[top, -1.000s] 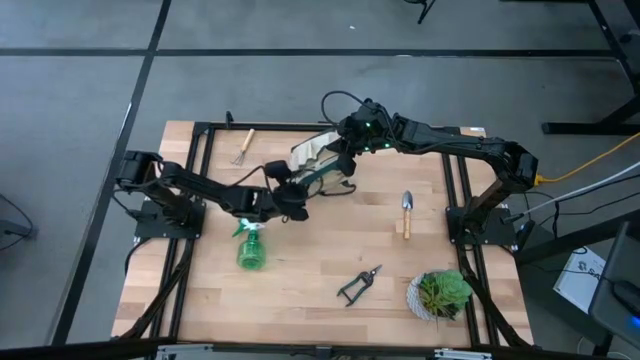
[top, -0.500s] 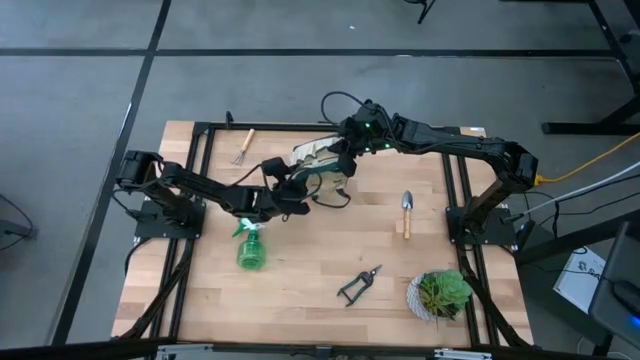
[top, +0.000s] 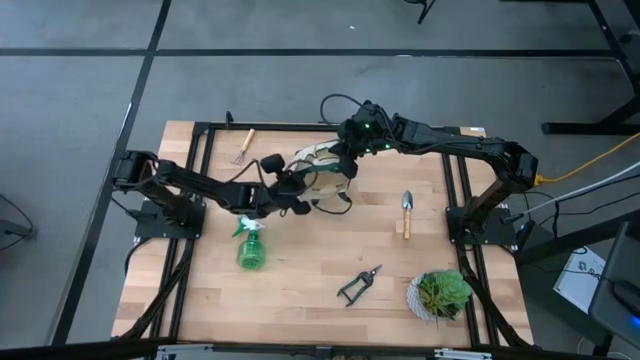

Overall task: Pick & Place Garden tools in Gardening bag
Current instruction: Adjust the green gardening bag

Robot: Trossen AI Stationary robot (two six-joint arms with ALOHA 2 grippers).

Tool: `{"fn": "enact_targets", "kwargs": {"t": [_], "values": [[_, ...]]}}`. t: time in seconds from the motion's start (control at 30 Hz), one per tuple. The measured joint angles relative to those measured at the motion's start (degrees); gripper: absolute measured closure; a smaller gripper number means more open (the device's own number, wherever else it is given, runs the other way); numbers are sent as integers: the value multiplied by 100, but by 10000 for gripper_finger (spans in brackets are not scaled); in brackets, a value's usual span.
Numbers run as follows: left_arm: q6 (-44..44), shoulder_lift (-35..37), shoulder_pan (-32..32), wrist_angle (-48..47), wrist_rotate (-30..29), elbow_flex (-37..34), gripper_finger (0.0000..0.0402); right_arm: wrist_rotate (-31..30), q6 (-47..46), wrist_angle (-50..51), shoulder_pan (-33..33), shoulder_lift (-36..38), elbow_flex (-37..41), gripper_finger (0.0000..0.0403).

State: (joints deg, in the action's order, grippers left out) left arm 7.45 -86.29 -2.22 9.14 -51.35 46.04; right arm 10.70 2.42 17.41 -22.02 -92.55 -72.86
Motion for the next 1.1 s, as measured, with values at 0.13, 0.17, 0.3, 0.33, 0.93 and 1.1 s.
{"fn": "enact_targets", "kwargs": {"t": [0.13,0.17,0.3,0.33,0.93,1.1], "values": [[-696,429,172,-669,575,89,396,0,227,-12,0,0,0,376],[-928,531,227,-963,753,157,396,2,276,-24,0,0,0,371],[-1859,812,488,-2208,1488,501,397,15,418,-125,-4,0,0,352],[-2029,840,555,-2453,1677,584,397,89,438,-158,-4,0,0,346],[-2822,899,2290,-3994,5681,1218,398,1852,709,98,-3,282,2,193],[-2945,898,2862,-4208,6287,1219,398,1850,830,559,-6,540,2,205]]}}
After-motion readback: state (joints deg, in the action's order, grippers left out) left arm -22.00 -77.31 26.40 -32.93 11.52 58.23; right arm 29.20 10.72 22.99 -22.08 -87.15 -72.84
